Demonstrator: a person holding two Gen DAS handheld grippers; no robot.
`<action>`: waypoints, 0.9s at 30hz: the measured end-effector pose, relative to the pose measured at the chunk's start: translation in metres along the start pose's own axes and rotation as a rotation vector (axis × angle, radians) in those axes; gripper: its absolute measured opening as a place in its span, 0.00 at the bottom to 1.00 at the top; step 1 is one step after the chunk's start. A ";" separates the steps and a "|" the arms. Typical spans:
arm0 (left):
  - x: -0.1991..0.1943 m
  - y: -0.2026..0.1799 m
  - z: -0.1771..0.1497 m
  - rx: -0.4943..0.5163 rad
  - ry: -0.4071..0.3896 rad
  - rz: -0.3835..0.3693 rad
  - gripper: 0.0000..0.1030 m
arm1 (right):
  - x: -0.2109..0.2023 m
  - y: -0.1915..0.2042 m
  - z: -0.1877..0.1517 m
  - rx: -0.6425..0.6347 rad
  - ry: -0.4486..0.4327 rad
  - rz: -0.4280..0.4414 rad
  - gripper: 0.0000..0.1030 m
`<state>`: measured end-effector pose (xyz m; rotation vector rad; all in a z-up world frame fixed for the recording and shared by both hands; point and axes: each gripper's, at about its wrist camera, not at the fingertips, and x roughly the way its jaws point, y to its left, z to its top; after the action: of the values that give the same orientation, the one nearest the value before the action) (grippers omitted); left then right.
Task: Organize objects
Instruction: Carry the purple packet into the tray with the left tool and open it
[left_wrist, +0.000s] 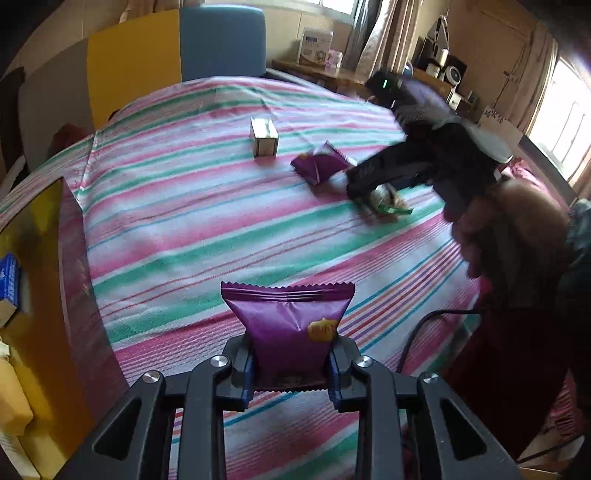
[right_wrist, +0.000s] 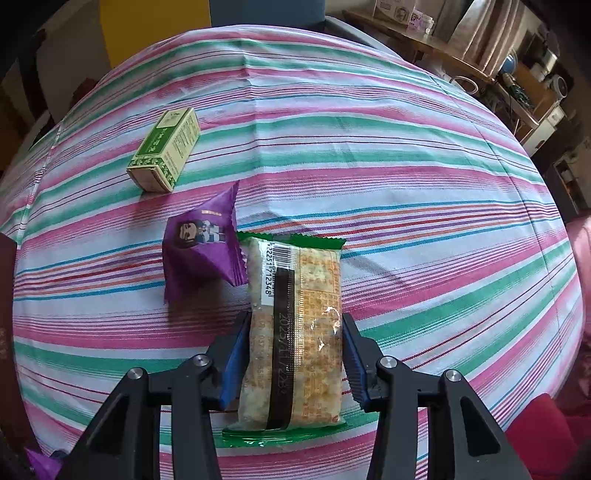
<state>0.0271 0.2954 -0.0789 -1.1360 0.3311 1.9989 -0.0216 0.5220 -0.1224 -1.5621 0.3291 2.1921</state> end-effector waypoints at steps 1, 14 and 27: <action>-0.008 0.001 0.002 -0.006 -0.014 -0.011 0.28 | 0.000 -0.001 -0.001 -0.010 -0.003 -0.002 0.47; -0.077 0.117 0.022 -0.324 -0.128 0.012 0.28 | -0.010 0.000 -0.003 -0.054 -0.022 -0.031 0.46; -0.022 0.252 0.042 -0.565 -0.016 0.142 0.28 | -0.025 0.007 -0.004 -0.079 -0.029 -0.043 0.46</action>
<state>-0.1799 0.1445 -0.0758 -1.4670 -0.1853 2.3005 -0.0149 0.5093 -0.1006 -1.5625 0.2007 2.2173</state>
